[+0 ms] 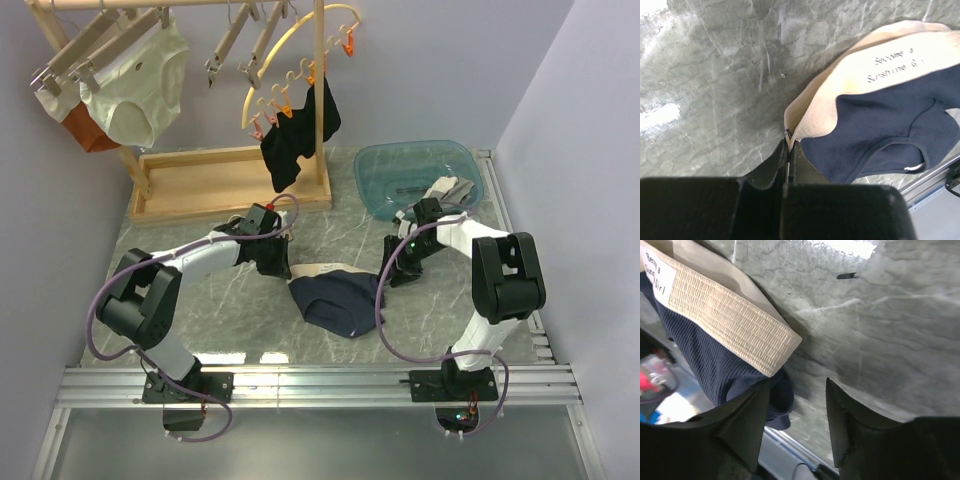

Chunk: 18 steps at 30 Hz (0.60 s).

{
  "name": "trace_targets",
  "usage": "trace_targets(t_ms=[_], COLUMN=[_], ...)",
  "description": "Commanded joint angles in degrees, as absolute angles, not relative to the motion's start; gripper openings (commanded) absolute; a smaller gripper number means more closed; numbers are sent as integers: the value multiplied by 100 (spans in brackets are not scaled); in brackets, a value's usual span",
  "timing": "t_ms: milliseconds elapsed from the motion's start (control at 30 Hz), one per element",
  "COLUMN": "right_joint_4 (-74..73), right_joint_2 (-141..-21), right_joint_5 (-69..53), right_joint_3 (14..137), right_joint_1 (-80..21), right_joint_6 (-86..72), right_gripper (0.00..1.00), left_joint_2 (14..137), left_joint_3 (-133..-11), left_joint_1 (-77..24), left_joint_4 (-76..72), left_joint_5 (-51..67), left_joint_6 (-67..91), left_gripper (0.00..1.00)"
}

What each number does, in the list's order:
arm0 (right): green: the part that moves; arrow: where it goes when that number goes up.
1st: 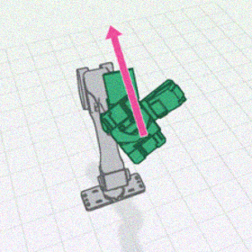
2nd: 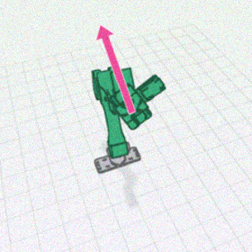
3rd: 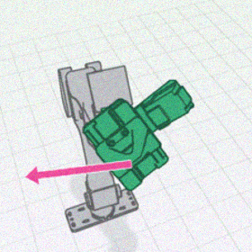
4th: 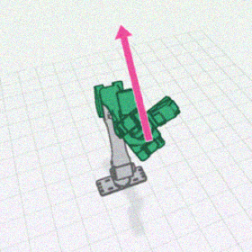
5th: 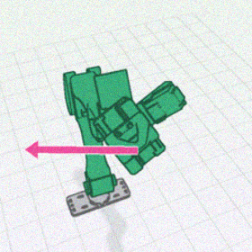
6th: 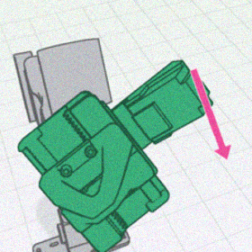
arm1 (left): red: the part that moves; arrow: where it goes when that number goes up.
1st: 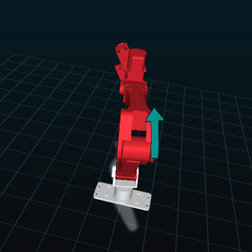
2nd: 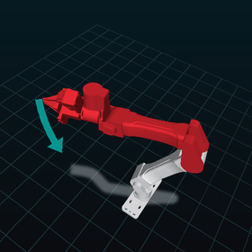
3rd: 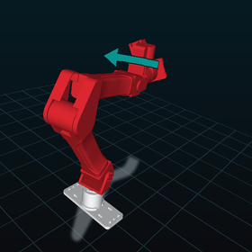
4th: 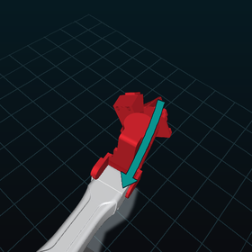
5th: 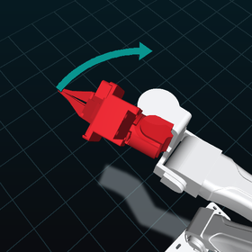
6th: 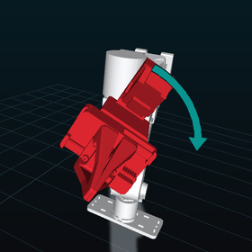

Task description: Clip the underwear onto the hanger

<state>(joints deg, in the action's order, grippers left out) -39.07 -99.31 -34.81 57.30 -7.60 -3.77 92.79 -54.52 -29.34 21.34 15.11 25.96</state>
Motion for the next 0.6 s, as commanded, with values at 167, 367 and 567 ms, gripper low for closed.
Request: trace_targets(t_ms=[167,367,567], right_joint_4=[-3700,-3665,-3375], right_joint_2=[-10108,-9844,-10081], right_joint_5=[-4025,-3981,-4315], right_joint_3=[5722,5546,5572], right_joint_1=[-414,298,237], right_joint_6=[-1133,-1370,-1731], right_gripper=[58,57,59], left_joint_2=[8886,8886,8956], left_joint_3=[-5344,-5326,-5405], left_joint_1=[-2944,-2944,-2944], left_joint_4=[2057,2030,2083], left_joint_5=[1591,1608,1608], left_joint_6=[2487,2496,2479], left_gripper=[0,0,0])
